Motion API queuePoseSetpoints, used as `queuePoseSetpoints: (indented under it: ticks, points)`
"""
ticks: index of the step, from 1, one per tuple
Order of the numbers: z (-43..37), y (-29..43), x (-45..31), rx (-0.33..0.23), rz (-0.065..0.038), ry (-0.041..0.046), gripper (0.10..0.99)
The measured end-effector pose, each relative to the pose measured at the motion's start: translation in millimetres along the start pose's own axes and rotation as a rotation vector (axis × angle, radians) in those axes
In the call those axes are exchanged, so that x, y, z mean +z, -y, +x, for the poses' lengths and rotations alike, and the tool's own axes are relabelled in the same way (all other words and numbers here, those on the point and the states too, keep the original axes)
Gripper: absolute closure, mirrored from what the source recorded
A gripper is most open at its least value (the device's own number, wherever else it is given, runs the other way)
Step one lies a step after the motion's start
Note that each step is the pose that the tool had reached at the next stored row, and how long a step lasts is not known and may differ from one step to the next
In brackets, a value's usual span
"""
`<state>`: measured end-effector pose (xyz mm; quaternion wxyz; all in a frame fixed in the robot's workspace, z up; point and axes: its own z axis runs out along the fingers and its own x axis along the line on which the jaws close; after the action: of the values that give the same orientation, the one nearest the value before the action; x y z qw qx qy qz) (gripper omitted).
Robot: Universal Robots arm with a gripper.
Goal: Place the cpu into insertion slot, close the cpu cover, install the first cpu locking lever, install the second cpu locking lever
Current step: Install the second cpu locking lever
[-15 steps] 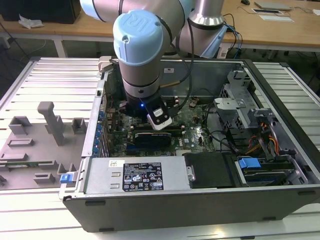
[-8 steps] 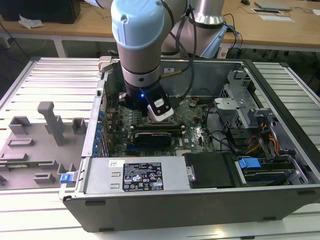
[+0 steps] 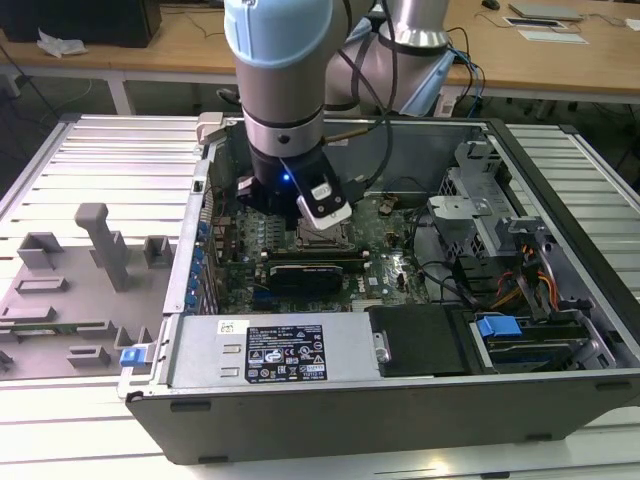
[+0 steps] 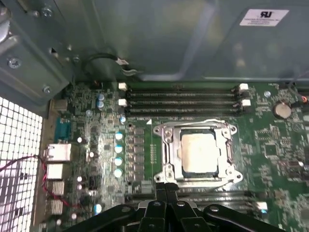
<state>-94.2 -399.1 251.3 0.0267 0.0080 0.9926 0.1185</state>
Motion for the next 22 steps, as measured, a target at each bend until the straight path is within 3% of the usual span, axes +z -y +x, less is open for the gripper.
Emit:
queuePoseSetpoints:
  ticks: [1, 5, 8, 13, 18, 22]
  points:
    - [-1.9, 0.0, 0.1, 0.002, 0.007, 0.0006, 0.980]
    - [-8.9, -0.1, 0.4, 0.006, 0.019, 0.0008, 0.980]
    - [-13.6, -0.1, 0.7, 0.007, 0.025, 0.0001, 0.980]
    - [-28.9, -0.2, 1.7, 0.009, 0.028, -0.0024, 0.980]
    - [-28.0, 3.1, 15.6, 0.012, 0.028, -0.0029, 0.980]
    - [-23.5, 4.7, 21.6, 0.014, 0.029, -0.0031, 0.980]
